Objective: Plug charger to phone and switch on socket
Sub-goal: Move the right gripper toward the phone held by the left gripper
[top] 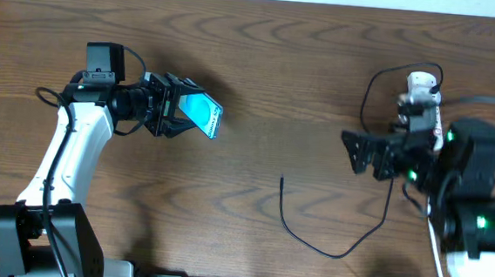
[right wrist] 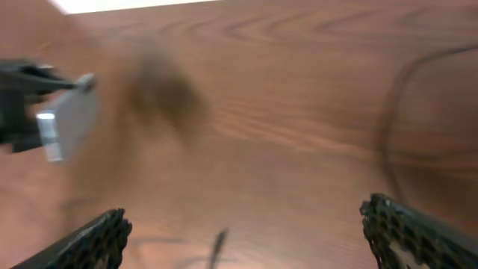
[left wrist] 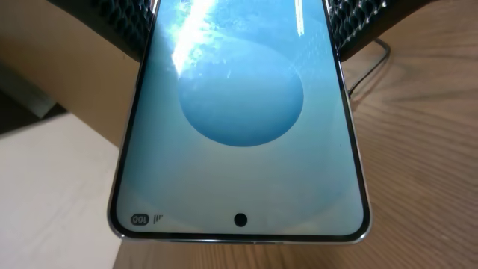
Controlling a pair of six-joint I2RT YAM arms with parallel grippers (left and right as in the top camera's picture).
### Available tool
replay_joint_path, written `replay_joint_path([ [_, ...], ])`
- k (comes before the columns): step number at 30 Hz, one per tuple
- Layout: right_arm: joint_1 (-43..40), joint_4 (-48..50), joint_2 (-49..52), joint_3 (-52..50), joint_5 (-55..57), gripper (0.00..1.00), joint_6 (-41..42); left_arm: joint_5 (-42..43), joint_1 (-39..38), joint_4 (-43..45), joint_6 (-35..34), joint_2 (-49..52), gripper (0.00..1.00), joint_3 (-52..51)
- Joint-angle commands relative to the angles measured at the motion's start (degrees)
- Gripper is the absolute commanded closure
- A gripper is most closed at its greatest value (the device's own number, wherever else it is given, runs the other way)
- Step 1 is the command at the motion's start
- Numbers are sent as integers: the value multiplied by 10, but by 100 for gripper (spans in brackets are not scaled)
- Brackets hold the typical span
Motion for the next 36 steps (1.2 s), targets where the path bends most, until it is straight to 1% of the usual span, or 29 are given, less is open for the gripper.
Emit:
replay_joint_path([
  [1, 2, 8, 45, 21, -136, 1, 34, -11, 3, 0, -12, -4, 93, 8],
  [3, 2, 22, 72, 21, -185, 1, 68, -13, 3, 0, -12, -4, 93, 8],
  [6, 3, 61, 110, 21, -211, 1, 74, -19, 3, 0, -16, -4, 93, 8],
  [11, 33, 66, 154, 21, -158, 1, 112, -48, 3, -7, -29, -4, 93, 8],
  [15, 89, 68, 175, 21, -92, 1, 116, -65, 2, -13, -37, -4, 93, 8],
  [21, 172, 99, 200, 21, 31, 1, 177, -76, 2, -16, -42, -4, 93, 8],
  [26, 209, 140, 231, 21, 51, 1, 216, -119, 1, -33, -61, -4, 93, 7],
  [31, 223, 172, 269, 21, 51, 1, 239, -136, 0, -33, -76, -4, 93, 7],
  [36, 233, 213, 309, 21, 48, 1, 254, -176, -14, -35, -97, -4, 93, 7],
])
